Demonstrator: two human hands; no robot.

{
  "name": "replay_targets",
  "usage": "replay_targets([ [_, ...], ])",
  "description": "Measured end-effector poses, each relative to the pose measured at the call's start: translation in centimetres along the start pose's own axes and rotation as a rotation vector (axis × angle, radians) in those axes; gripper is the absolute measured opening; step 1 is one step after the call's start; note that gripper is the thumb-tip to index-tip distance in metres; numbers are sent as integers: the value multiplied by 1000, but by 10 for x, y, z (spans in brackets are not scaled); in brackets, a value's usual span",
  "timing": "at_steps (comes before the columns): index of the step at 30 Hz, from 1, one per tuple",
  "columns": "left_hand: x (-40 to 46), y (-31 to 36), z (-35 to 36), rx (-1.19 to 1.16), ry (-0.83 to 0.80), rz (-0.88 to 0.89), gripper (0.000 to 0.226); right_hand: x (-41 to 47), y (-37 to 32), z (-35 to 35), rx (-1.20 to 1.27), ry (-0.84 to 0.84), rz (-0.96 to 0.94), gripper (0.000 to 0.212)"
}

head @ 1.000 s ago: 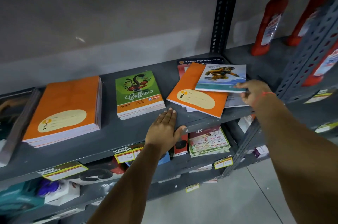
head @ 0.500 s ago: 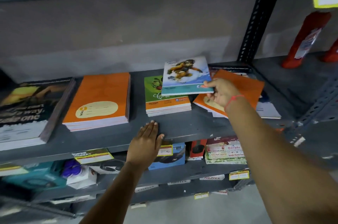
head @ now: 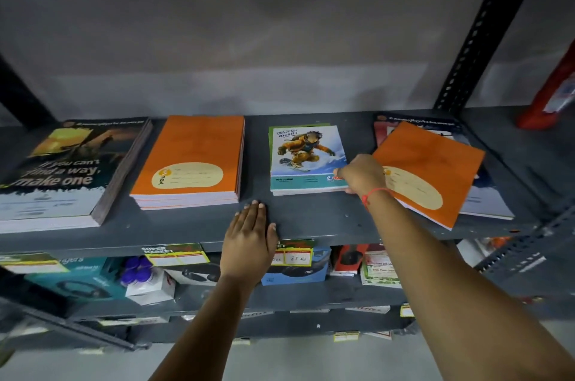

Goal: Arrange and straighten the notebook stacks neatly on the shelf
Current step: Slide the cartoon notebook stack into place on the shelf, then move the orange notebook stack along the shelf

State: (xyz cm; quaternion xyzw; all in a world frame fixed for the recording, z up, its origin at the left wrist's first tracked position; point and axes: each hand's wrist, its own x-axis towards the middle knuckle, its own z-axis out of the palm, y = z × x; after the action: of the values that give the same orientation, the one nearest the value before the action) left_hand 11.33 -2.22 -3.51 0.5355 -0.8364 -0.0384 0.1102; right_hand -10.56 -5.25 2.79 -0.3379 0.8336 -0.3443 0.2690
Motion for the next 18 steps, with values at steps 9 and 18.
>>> replay_targets([
  [9,19,49,-15,-78,291,473,34,-5,22,-25,-316,289,-130,30],
  [18,116,185,-33,128,-217,297,31,-16,102,-107,-333,314,193,41],
])
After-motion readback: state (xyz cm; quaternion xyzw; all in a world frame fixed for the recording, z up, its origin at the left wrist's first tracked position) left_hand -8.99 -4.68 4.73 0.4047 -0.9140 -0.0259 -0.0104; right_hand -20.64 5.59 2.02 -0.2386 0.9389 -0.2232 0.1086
